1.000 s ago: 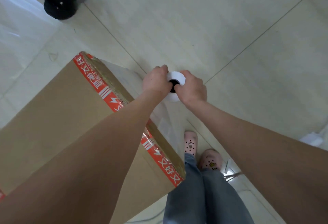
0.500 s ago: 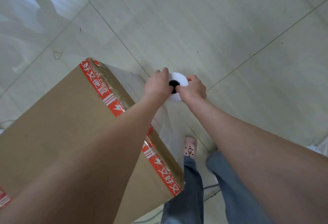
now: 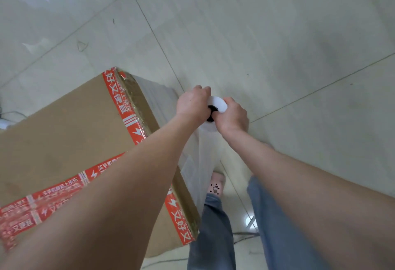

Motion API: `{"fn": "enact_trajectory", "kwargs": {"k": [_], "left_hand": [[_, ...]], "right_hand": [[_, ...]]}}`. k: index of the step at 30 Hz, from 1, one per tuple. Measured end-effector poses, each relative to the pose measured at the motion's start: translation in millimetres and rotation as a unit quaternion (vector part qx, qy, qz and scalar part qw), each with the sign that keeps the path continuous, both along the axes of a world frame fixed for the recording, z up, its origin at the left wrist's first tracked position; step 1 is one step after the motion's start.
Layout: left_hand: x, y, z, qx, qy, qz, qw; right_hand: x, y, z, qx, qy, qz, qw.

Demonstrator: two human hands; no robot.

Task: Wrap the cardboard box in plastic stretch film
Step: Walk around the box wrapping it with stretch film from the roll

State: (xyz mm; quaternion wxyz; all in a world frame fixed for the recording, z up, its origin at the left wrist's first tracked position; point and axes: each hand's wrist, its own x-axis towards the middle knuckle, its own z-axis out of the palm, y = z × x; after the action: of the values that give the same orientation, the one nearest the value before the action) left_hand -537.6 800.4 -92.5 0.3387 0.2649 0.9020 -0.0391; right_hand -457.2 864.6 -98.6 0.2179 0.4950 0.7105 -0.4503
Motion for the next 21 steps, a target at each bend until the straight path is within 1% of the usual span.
{"fn": "enact_trajectory", "kwargs": {"k": [2,5,6,8,11,12,13,17,20,21], "left_hand": [[-5,-1,2,0.006,0.012,0.031,0.999],[-16,-12,4,0.011,0.021,0.126,0.992],[-19,-17,4,0.01,0.026,0.149,0.988],[-23,-25,5,0.001,0.028,0.166,0.986],[-23,-28,8,-0.013,0.008,0.17,0.985],[-22,-27,8,-0.016,0.0,0.17,0.985],[-20,-26,8,-0.017,-0.005,0.167,0.986],[-15,-16,8,-0.012,0.009,0.131,0.991],[-19,-13,6,-0.009,0.022,0.073,0.997],[-23,-14,6,-0.011,0.026,0.066,0.997]], "right_hand": [[-9,5,0,0.005,0.019,0.037,0.999],[-33,9,0,0.0,0.034,0.093,0.995],[-39,8,0,-0.008,0.035,0.105,0.994],[-45,3,0,-0.032,0.016,0.103,0.994],[-41,-6,-3,-0.107,-0.038,0.014,0.993],[-40,-7,-4,-0.116,-0.046,-0.007,0.992],[-39,-6,-4,-0.116,-0.049,-0.005,0.992],[-42,2,-4,-0.063,-0.034,0.077,0.994],[-49,3,0,-0.017,-0.013,0.163,0.986],[-54,3,2,0.005,-0.006,0.197,0.98]]}}
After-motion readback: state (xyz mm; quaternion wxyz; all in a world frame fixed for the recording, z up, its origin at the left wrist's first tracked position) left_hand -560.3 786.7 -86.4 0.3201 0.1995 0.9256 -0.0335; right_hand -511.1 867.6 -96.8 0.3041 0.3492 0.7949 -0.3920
